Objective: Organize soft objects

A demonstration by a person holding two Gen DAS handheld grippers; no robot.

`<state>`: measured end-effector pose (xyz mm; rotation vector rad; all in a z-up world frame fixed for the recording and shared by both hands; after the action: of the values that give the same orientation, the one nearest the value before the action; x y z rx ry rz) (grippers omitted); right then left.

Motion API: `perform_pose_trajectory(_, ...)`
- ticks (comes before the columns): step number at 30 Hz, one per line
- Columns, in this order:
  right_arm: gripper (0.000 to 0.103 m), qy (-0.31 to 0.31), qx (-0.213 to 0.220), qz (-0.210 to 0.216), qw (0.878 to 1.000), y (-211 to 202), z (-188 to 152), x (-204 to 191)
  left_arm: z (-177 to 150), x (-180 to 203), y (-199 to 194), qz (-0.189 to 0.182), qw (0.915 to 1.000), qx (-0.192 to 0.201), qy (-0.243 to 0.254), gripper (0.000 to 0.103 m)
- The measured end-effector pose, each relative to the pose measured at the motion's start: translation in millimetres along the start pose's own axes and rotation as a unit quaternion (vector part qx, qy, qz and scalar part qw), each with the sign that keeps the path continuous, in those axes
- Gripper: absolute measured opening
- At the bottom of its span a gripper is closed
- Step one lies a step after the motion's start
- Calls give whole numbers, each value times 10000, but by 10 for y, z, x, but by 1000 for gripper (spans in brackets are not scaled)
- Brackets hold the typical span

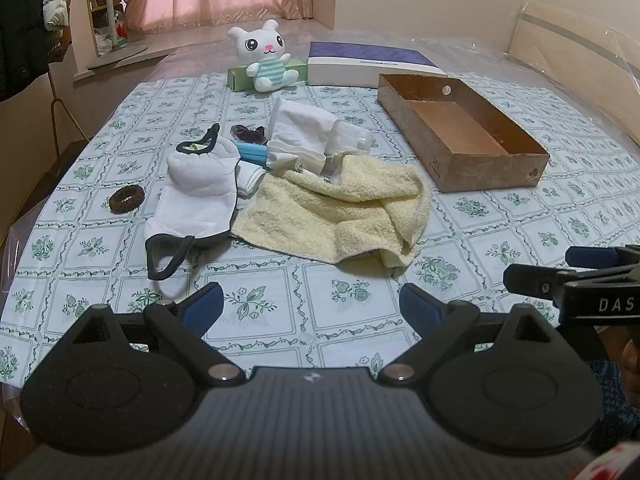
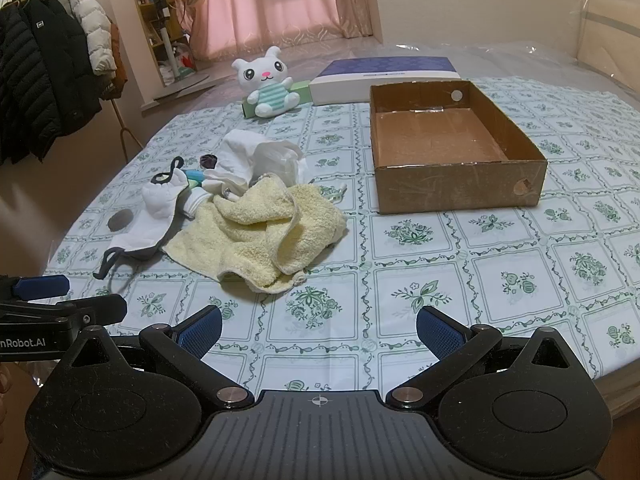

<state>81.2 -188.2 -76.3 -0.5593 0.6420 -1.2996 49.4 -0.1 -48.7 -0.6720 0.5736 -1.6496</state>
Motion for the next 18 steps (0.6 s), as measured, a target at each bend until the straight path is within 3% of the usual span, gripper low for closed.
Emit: perform_pose_trajectory(18,103,-16,18,6,10000,3,8,-11,1,-2,0,-7,10000,0,-9,94)
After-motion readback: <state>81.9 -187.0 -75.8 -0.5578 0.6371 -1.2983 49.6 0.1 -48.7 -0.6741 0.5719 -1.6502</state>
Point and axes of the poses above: each gripper's, at about its wrist camera, not at the fingertips, and y roughly the way its jaws point, x to its right, z to its top, the point moved 7 cm from there along y, roughly the way its jaws point, and after that the axes turned 10 degrees about -z, right-handed, at the moved point
